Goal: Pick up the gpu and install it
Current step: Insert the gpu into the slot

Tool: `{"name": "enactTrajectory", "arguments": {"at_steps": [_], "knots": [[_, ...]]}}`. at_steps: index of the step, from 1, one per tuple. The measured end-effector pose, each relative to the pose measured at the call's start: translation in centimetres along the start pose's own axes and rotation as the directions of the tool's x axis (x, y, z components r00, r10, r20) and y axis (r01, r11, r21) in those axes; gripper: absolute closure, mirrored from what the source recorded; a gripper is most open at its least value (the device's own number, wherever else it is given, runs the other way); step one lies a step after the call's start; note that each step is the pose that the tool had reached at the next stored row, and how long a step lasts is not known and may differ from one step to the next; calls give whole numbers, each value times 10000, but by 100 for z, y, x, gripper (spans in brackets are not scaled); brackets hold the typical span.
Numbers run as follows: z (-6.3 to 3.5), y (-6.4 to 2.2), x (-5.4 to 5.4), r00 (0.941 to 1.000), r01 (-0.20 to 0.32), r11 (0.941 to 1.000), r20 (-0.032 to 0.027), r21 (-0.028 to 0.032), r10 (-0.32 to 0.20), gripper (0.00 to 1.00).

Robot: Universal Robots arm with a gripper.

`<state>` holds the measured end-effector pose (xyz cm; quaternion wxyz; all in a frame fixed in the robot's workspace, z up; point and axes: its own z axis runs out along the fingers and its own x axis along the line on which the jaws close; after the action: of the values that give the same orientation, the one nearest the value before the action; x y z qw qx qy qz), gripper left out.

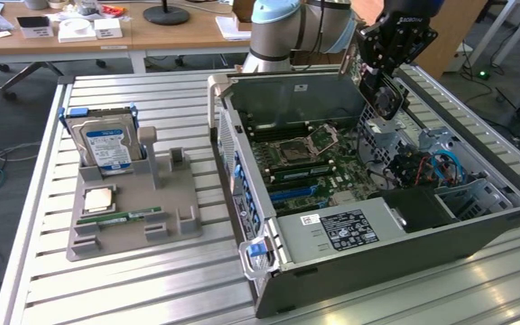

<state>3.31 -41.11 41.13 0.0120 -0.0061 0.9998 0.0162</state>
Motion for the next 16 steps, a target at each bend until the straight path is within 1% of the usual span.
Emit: {"name": "enactTrajectory", "arguments": {"at_steps": [2, 5, 8, 10, 13, 16], "knots": [[0, 0, 0, 9999, 142, 9999, -4, -4, -142, 74], [0, 0, 0, 9985, 547, 9985, -17, -14, -547, 74], [1, 0, 0, 9944, 1058, 9944, -33, -28, -1058, 74], [2, 0, 0, 9897, 1430, 9897, -44, -38, -1430, 74], [4, 0, 0, 9807, 1954, 9807, -59, -53, -1955, 74], [6, 0, 0, 9683, 2495, 9683, -74, -70, -2496, 74]]}}
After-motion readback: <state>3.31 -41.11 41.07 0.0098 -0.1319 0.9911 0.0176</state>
